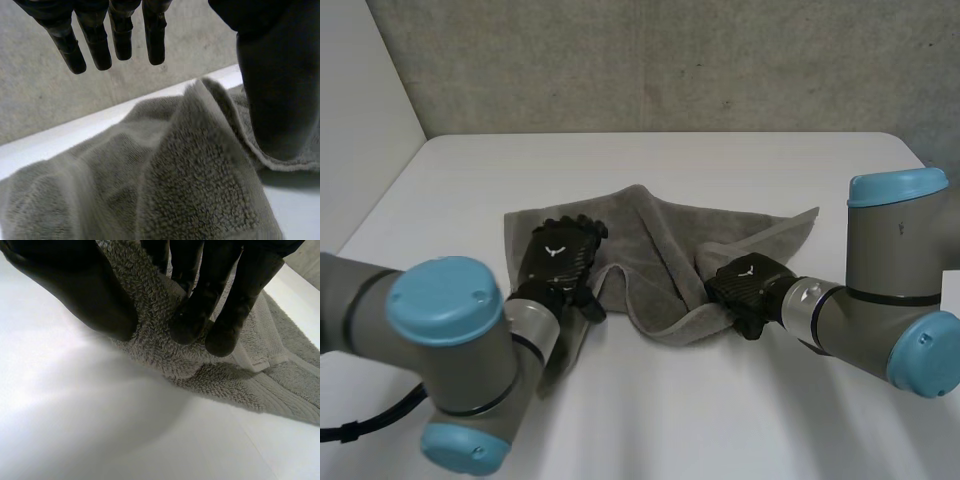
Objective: Fold the towel.
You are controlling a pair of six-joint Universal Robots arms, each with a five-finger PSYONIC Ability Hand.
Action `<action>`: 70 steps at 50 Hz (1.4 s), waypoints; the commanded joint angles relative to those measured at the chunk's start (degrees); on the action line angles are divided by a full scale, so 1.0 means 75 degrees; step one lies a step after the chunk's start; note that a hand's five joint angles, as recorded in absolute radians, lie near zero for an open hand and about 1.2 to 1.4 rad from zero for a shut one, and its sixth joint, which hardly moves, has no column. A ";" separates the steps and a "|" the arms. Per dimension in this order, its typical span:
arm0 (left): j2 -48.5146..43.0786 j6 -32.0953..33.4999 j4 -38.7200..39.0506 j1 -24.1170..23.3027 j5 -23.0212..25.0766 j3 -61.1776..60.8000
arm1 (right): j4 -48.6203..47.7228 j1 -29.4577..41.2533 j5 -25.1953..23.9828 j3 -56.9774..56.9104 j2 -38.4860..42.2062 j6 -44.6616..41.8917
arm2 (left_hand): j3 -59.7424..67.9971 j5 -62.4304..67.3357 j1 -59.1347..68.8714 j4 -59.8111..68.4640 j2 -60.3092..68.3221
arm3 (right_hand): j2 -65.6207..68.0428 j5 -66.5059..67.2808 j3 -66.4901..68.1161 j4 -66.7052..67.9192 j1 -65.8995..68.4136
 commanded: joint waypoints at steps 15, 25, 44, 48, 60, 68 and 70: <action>-0.1658 0.0493 -0.0745 0.0039 -0.2207 0.1608 | -0.0114 -0.0129 -0.0037 0.0184 -0.0517 0.0286 | 0.6211 0.6418 0.6169 0.6192 0.6248 | -0.0167 -0.0258 -0.0356 -0.0373 -0.0173; -0.0382 0.0681 -0.0698 0.0098 -0.2114 0.0345 | -0.0044 -0.0223 -0.0305 0.0172 -0.0249 -0.0590 | 0.6780 0.6986 0.6738 0.6760 0.6817 | -0.6537 -0.6628 -0.6726 -0.6743 -0.6543; 0.0979 0.0740 -0.0698 0.0333 -0.2102 -0.1380 | -0.0184 -0.0165 -0.2099 -0.0529 0.0032 -0.3065 | 0.6600 0.6807 0.6558 0.6580 0.6637 | -0.7578 -0.7669 -0.7767 -0.7784 -0.7584; 0.1225 0.0751 -0.0698 0.0391 -0.2102 -0.1568 | -0.0149 -0.0118 -0.2052 -0.0928 0.0407 -0.3697 | 0.6600 0.6807 0.6558 0.6580 0.6637 | -0.6636 -0.6727 -0.6825 -0.6842 -0.6642; 0.1296 0.0751 -0.0686 0.0720 -0.2090 -0.1733 | -0.0102 -0.0094 -0.1419 -0.1327 0.0983 -0.4531 | 0.6600 0.6807 0.6558 0.6580 0.6637 | -0.5916 -0.6007 -0.6105 -0.6122 -0.5922; 0.1296 0.0751 -0.0663 0.1024 -0.1530 -0.1663 | -0.0091 -0.0176 -0.1373 -0.1398 0.0633 -0.4309 | 0.7046 0.7253 0.7004 0.7027 0.7084 | 0.0625 0.0533 0.0435 0.0419 0.0619; 0.1308 0.0751 -0.0663 0.1105 -0.1296 -0.1651 | -0.0091 -0.0211 -0.1373 -0.1409 0.0376 -0.4123 | 0.7559 0.7766 0.7517 0.7540 0.7596 | 0.0625 0.0534 0.0436 0.0419 0.0619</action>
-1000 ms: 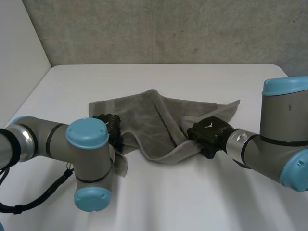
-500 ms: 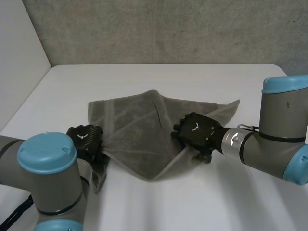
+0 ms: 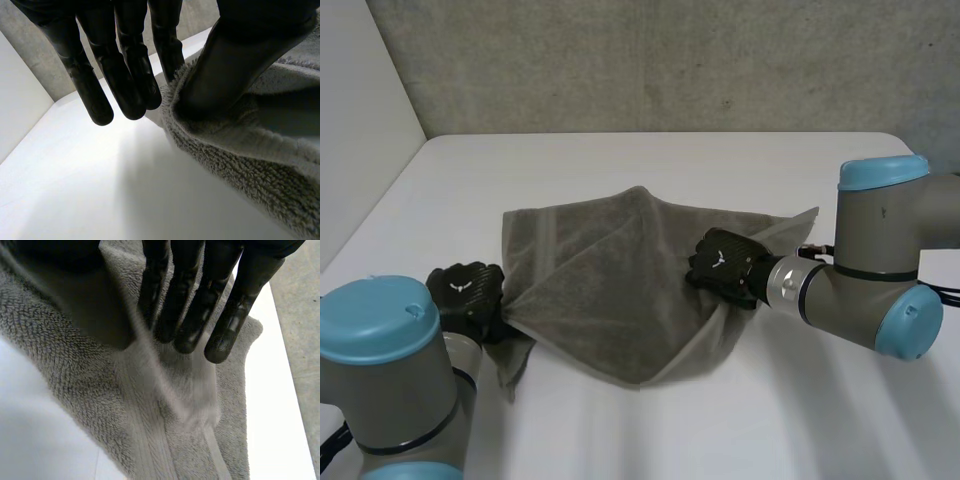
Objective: Fold the towel.
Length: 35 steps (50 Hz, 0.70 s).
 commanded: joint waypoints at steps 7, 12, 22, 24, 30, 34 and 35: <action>0.0442 0.0000 0.0113 0.0720 0.1629 0.0312 | -0.0016 -0.0395 0.0159 -0.0460 -0.1701 0.2402 | 0.2008 0.1977 0.2018 0.1926 0.1977 | 0.1315 0.1457 0.1540 0.1520 0.1368; 0.1180 0.0011 0.0031 0.1095 0.2356 0.0792 | 0.0019 -0.0653 0.0265 -0.0882 -0.2545 0.4113 | 0.2008 0.1977 0.2018 0.1926 0.1977 | 0.1315 0.1457 0.1540 0.1520 0.1368; 0.3194 -0.0035 -0.0367 0.1738 0.3549 0.1647 | 0.0721 -0.1660 0.0487 -0.1478 -0.4278 0.5859 | 0.2008 0.1977 0.2018 0.1926 0.1977 | 0.1315 0.1457 0.1540 0.1520 0.1368; 0.3324 -0.0035 -0.0402 0.1867 0.3702 0.1717 | 0.0885 -0.1730 0.0487 -0.1642 -0.4349 0.5859 | 0.2008 0.1977 0.2018 0.1926 0.1977 | 0.1315 0.1457 0.1540 0.1520 0.1368; 0.3302 -0.0059 -0.0403 0.2570 0.4253 0.1917 | 0.1693 -0.1778 0.0545 -0.2392 -0.3953 0.5789 | 0.2008 0.1977 0.2018 0.1926 0.1977 | 0.1315 0.1457 0.1540 0.1520 0.1368; 0.2926 -0.0071 -0.0344 0.2771 0.4430 0.1929 | 0.2011 -0.1743 0.0663 -0.2780 -0.3236 0.5566 | 0.2008 0.1977 0.2018 0.1926 0.1977 | 0.1315 0.1457 0.1540 0.1520 0.1368; 0.2439 -0.0047 -0.0321 0.2794 0.4430 0.1987 | 0.2151 -0.1673 0.0791 -0.2977 -0.2888 0.5346 | 0.2008 0.1977 0.2018 0.1926 0.1977 | 0.1315 0.1457 0.1540 0.1520 0.1368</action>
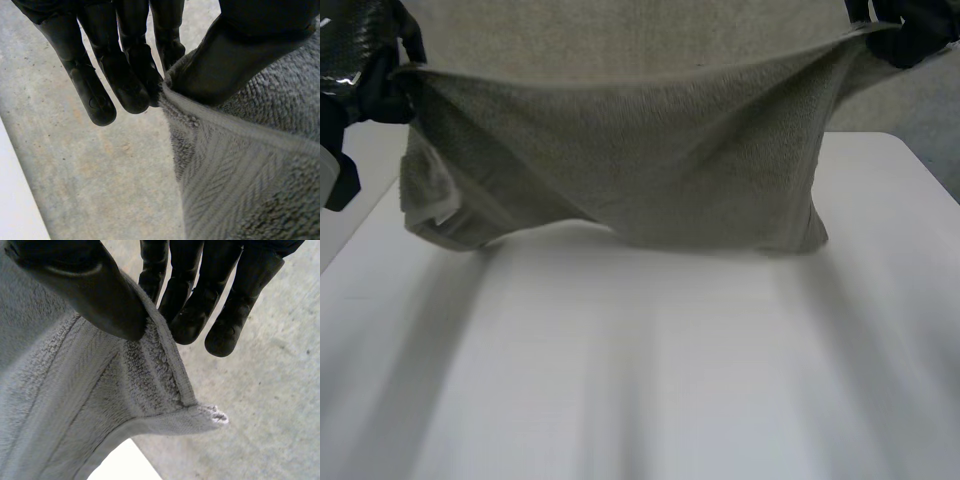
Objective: Fold the towel.
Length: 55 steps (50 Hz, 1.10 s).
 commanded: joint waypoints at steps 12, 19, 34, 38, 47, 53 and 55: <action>-0.4696 0.0044 0.0049 0.0279 0.0056 0.2517 | 0.0804 0.1263 0.1728 -0.3171 0.4297 -0.1646 | 0.0506 0.0559 0.0712 0.0312 0.0519 | 0.0537 0.0409 0.0441 0.0423 0.0506; -0.5893 -0.0003 0.0072 0.0068 -0.0470 0.4894 | 0.0244 0.1299 0.2044 -0.5722 0.5810 -0.1576 | 0.0506 0.0559 0.0712 0.0312 0.0519 | 0.0537 0.0409 0.0441 0.0423 0.0506; -0.5942 -0.0027 0.0600 -0.0131 -0.1409 0.8510 | -0.2184 0.1135 0.2326 -0.6714 0.5180 -0.1342 | 0.0506 0.0559 0.0712 0.0312 0.0519 | 0.0537 0.0409 0.0441 0.0423 0.0506; -0.5977 -0.0003 0.0518 -0.0143 -0.1386 0.8078 | -0.2056 0.1076 0.1906 -0.5767 0.5063 -0.1342 | 0.0506 0.0559 0.0712 0.0312 0.0519 | 0.0537 0.0409 0.0441 0.0423 0.0506; -0.6106 0.0067 0.0599 -0.0120 -0.1140 0.5304 | -0.0920 0.1146 0.1166 -0.4232 0.5414 -0.1412 | 0.0506 0.0559 0.0712 0.0312 0.0519 | 0.0537 0.0409 0.0441 0.0423 0.0506; -0.6200 0.0079 0.0869 -0.0120 -0.0776 0.3834 | -0.0602 0.1146 0.1119 -0.2976 0.5485 -0.1447 | 0.0506 0.0559 0.0712 0.0312 0.0519 | 0.0537 0.0409 0.0441 0.0423 0.0506; -0.6316 0.0253 0.1300 -0.0108 -0.0694 0.3064 | -0.0649 0.1088 0.1072 -0.1961 0.5356 -0.1470 | 0.0506 0.0559 0.0712 0.0312 0.0519 | 0.0537 0.0409 0.0441 0.0423 0.0506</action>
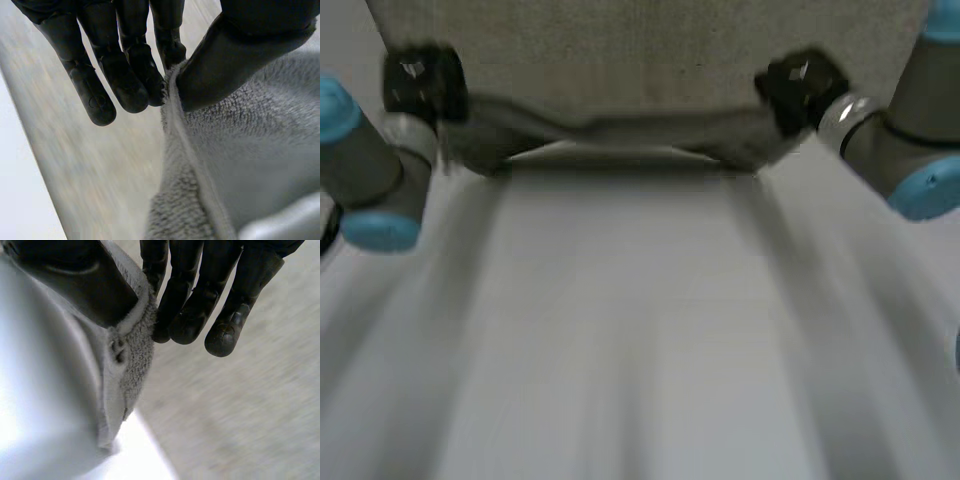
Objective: Fold the towel.
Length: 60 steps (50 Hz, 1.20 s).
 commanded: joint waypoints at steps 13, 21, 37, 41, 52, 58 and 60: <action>-0.0506 0.2266 0.2136 0.0107 0.0302 -0.3277 | -0.0562 -0.0092 -0.0616 0.4745 -0.1611 -0.0203 | 0.0018 0.0041 0.0228 -0.0122 0.0006 | 0.0469 0.0340 0.0424 0.0417 0.0504; -0.0717 0.2302 0.2278 0.0107 0.0267 -0.3371 | -0.0774 -0.0115 -0.0628 0.5812 -0.2550 -0.0156 | -0.3841 -0.3818 -0.3631 -0.3981 -0.3853 | 0.0469 0.0340 0.0424 0.0417 0.0504; -0.0952 0.2373 0.2500 0.0130 0.0208 -0.3371 | -0.1195 -0.0934 -0.0535 0.6763 -0.3125 -0.0074 | -0.3732 -0.3710 -0.3522 -0.3873 -0.3745 | 0.0469 0.0340 0.0424 0.0417 0.0504; -0.0684 0.2373 0.2407 0.0177 0.0185 -0.3570 | -0.1313 -0.1123 -0.0523 0.6892 -0.3207 -0.0051 | 0.0394 0.0417 0.0604 0.0254 0.0382 | 0.0469 0.0340 0.0424 0.0417 0.0504; 0.1482 0.2197 0.2407 0.0482 0.0302 -0.5127 | -0.1301 -0.1100 -0.0523 0.7617 -0.3827 -0.0027 | 0.0415 0.0438 0.0625 0.0275 0.0403 | 0.0469 0.0340 0.0424 0.0417 0.0504; 0.2517 0.1986 0.2395 0.0564 0.0478 -0.5821 | -0.1266 -0.1100 -0.0546 0.8076 -0.4450 -0.0027 | 0.0415 0.0438 0.0625 0.0275 0.0403 | 0.0469 0.0340 0.0424 0.0417 0.0504; 0.3345 0.1776 0.2337 0.0669 0.0688 -0.6310 | -0.1266 -0.1100 -0.0616 0.8402 -0.4939 -0.0027 | 0.0415 0.0438 0.0625 0.0275 0.0403 | 0.0469 0.0340 0.0424 0.0417 0.0504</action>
